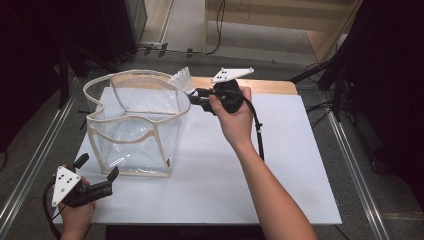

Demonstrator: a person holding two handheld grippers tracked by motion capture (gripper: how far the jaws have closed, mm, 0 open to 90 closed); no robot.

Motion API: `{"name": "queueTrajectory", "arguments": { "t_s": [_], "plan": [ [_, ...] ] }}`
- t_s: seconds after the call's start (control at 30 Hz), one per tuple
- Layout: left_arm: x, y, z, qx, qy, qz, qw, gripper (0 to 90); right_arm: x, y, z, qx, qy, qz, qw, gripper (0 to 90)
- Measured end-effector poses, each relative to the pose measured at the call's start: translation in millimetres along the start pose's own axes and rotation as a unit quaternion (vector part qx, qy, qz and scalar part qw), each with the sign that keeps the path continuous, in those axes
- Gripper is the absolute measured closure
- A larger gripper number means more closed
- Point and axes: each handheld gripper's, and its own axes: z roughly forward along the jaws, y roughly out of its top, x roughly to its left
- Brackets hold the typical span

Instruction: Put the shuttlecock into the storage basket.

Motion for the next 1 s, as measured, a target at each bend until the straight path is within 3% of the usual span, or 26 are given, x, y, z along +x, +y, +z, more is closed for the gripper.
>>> {"name": "queueTrajectory", "arguments": {
  "t_s": [0.23,0.33,0.4,0.43,0.47,0.53,0.6,0.8,0.97,1.0],
  "plan": [
    [0.1,0.0,0.1,0.000,-0.001,-0.001,1.0000,0.3,3.9,1.2,6.4,0.004,0.012,0.001,0.9999,63.2],
    [0.1,0.0,0.1,0.000,0.000,-0.001,1.0000,0.3,5.1,1.3,9.4,0.006,0.027,0.006,0.9996,63.1],
    [0.2,0.0,0.1,0.000,0.000,-0.001,1.0000,0.3,6.1,1.2,11.7,0.013,0.034,0.011,0.9993,59.0],
    [0.1,0.0,0.1,0.000,-0.001,-0.001,1.0000,0.3,6.0,0.9,11.2,0.011,0.048,0.018,0.9987,45.4],
    [0.1,0.0,0.1,0.000,-0.001,-0.001,1.0000,0.3,6.0,0.9,11.2,0.011,0.048,0.018,0.9987,45.4],
    [0.1,0.0,0.1,0.000,-0.001,-0.001,1.0000,0.3,4.0,-0.9,9.1,0.010,0.056,0.018,0.9982,34.2],
    [0.2,0.0,0.0,-0.001,-0.001,-0.002,1.0000,0.3,1.4,-3.2,7.0,0.009,0.050,0.019,0.9985,27.5],
    [0.4,0.0,-0.1,0.001,-0.001,0.000,1.0000,0.3,-7.4,-14.5,1.8,0.006,0.035,0.022,0.9991,14.0],
    [0.4,0.0,0.0,0.001,-0.001,0.000,1.0000,0.3,-11.5,-22.8,-0.2,0.005,0.026,0.019,0.9995,7.9],
    [0.3,0.0,0.0,0.001,-0.001,0.000,1.0000,0.3,-12.4,-26.8,0.2,0.008,0.014,0.016,0.9997,0.0]
  ]
}}
